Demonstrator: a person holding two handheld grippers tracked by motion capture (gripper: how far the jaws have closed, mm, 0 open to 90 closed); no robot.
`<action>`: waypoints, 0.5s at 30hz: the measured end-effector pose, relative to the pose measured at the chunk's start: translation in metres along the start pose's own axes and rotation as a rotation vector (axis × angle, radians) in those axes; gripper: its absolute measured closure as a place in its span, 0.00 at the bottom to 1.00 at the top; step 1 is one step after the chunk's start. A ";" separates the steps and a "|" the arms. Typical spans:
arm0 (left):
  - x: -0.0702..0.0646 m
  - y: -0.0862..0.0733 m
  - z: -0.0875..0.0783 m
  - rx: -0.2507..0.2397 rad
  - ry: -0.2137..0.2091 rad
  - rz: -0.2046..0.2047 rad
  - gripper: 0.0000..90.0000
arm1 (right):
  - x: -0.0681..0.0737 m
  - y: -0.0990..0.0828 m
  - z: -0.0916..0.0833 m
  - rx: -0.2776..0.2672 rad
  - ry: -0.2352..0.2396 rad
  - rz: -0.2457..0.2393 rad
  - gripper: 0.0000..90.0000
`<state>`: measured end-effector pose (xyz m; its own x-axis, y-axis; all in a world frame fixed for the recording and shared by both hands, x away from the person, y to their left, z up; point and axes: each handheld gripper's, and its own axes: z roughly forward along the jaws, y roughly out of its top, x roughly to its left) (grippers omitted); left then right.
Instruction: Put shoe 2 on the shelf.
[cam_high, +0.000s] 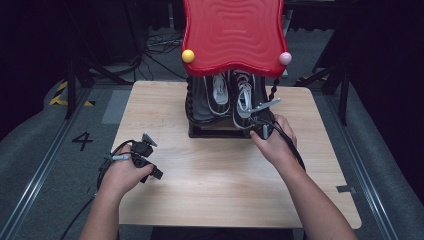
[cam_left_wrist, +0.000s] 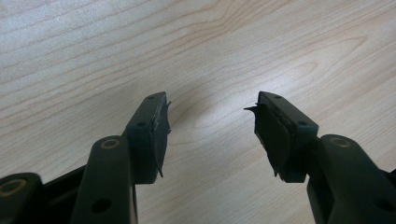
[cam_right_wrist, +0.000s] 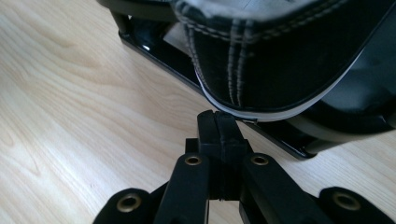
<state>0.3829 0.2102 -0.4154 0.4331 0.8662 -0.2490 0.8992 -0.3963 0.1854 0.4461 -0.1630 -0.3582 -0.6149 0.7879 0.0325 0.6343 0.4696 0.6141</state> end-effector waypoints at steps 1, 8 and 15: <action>0.000 0.000 -0.001 -0.002 0.001 0.001 0.50 | -0.001 0.001 0.001 -0.015 -0.005 0.002 1.00; 0.001 -0.004 -0.001 -0.003 0.004 -0.010 0.50 | -0.006 0.010 0.004 -0.034 -0.035 -0.002 1.00; 0.005 -0.009 -0.004 -0.009 0.003 -0.021 0.50 | -0.005 0.026 0.014 -0.036 -0.063 -0.030 1.00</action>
<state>0.3768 0.2188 -0.4147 0.4142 0.8752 -0.2498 0.9074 -0.3756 0.1888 0.4717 -0.1492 -0.3533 -0.6022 0.7976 -0.0353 0.5982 0.4800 0.6417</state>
